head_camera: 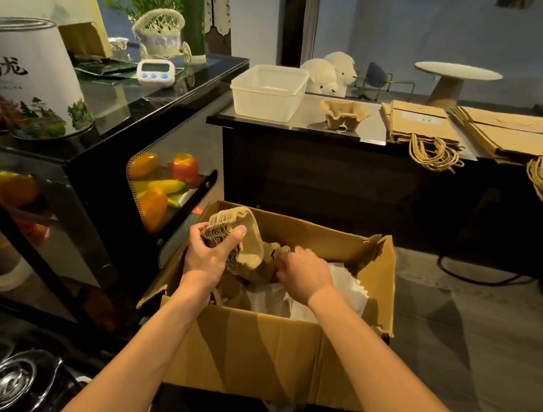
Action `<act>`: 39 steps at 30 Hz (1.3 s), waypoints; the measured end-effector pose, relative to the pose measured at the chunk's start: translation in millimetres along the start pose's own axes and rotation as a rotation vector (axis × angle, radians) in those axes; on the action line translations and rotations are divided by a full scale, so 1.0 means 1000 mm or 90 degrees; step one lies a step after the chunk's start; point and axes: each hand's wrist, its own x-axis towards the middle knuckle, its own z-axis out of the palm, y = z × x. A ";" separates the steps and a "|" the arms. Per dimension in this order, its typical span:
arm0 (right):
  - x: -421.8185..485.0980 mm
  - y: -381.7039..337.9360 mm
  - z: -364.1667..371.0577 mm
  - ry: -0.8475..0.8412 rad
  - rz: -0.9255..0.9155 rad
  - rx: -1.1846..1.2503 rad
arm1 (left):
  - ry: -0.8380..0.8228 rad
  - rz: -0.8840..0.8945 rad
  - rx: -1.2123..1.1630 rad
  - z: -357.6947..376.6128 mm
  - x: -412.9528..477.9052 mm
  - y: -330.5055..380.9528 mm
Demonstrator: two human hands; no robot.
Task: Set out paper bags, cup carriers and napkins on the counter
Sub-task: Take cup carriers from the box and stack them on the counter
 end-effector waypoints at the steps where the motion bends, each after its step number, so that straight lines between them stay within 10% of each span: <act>1: 0.000 0.001 -0.001 0.010 0.003 0.018 | -0.001 0.001 0.003 0.000 0.000 0.000; 11: 0.018 -0.010 0.009 -0.050 -0.122 -0.097 | 0.001 -0.010 0.019 0.000 -0.002 0.001; 17: 0.025 -0.006 0.011 0.093 -0.036 -0.022 | 0.031 -0.037 -0.024 -0.006 -0.001 0.002; 30: -0.004 -0.027 -0.024 0.122 0.231 0.947 | -0.025 0.072 -0.018 -0.006 -0.009 0.004; 39: -0.007 -0.068 -0.001 0.156 0.190 0.574 | -0.044 0.147 -0.022 -0.006 -0.021 0.012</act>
